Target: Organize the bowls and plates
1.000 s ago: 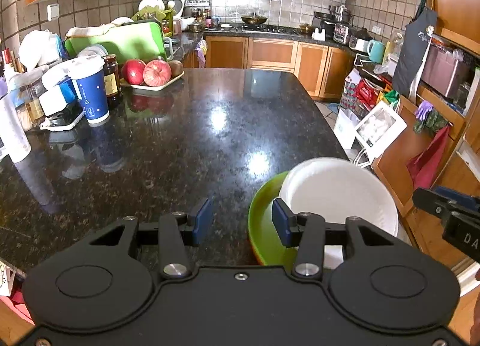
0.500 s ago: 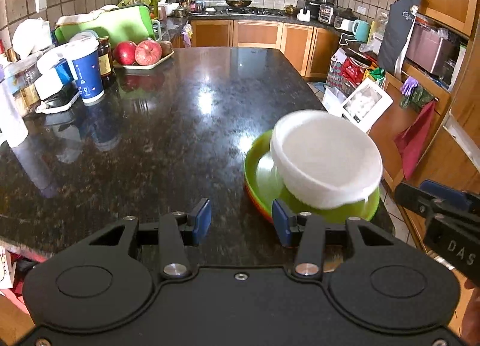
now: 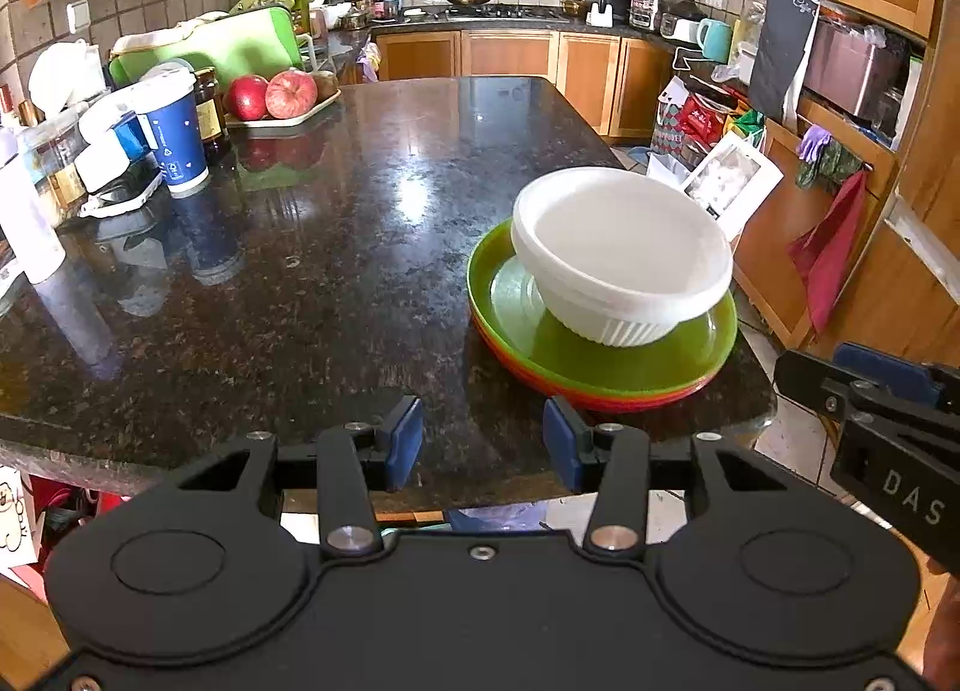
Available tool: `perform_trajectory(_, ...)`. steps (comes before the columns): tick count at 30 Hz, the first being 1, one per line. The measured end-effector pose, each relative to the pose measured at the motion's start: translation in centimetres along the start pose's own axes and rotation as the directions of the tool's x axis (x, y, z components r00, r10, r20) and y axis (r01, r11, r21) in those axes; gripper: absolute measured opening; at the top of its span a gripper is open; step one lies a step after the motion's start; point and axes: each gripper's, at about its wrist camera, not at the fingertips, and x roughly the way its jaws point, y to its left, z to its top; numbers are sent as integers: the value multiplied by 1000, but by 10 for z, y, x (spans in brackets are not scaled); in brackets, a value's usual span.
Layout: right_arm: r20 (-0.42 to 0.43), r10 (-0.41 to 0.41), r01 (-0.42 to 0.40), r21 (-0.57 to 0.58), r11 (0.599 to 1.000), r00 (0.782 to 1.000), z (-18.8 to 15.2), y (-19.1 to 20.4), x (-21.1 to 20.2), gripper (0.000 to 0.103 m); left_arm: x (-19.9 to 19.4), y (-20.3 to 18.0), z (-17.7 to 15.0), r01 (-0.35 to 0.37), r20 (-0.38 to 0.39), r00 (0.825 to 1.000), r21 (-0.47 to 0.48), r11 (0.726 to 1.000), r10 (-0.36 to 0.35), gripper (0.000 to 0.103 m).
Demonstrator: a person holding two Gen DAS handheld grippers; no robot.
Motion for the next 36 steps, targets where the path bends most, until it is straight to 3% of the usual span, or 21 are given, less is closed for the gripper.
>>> perform_trajectory(36, -23, -18, 18, 8, 1000, 1000, -7, -10, 8, 37, 6, -11, -4, 4, -18, 1000, 5, 1000, -3, 53)
